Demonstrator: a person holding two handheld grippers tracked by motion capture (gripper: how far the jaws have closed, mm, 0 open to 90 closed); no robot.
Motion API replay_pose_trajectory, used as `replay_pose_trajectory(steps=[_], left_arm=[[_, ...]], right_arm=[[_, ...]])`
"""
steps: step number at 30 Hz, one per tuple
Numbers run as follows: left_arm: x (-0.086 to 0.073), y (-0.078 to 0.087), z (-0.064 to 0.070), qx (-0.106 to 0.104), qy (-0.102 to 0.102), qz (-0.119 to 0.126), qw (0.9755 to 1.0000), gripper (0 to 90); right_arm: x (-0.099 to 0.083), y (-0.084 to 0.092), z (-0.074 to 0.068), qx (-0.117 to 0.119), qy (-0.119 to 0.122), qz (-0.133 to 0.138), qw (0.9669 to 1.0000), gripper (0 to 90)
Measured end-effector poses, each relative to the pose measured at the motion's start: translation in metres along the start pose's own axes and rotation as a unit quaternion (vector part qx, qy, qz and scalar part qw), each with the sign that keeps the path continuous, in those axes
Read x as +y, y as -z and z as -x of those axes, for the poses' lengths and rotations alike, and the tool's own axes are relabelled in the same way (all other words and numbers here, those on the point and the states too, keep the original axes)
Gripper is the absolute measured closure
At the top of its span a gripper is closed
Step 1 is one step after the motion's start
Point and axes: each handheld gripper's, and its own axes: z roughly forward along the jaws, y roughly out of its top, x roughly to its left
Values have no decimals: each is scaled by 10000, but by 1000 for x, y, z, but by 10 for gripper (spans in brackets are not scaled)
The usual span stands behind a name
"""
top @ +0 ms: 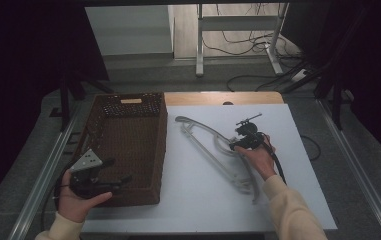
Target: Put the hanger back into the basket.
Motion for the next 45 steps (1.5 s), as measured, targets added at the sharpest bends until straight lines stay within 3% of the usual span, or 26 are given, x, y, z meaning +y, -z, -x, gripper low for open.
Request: replay_pose_trajectory(steps=[7, 11, 15, 23, 33, 38, 45], left_arm=[[0, 0, 0, 3, -12, 5, 10000, 183], [0, 0, 0, 9, -11, 4, 10000, 183], [0, 1, 0, 8, -11, 14, 10000, 183], [0, 1, 0, 3, -26, 0, 10000, 183], [0, 1, 0, 5, -17, 18, 10000, 183], [0, 1, 0, 5, -14, 17, 10000, 183], [0, 2, 0, 10, -6, 31, 10000, 184]], right_arm=[[1, -10, -3, -47, 61, -239, 9997, 559], [3, -11, -6, -136, 168, -297, 9993, 649], [5, -11, -11, -63, 302, -392, 9988, 794], [6, -10, -10, 3, 153, -423, 9990, 822], [7, 5, -5, 38, 117, -68, 9999, 825], [9, 22, 2, 197, 16, 222, 9996, 825], [11, 52, 5, 355, 131, 571, 9976, 825]])
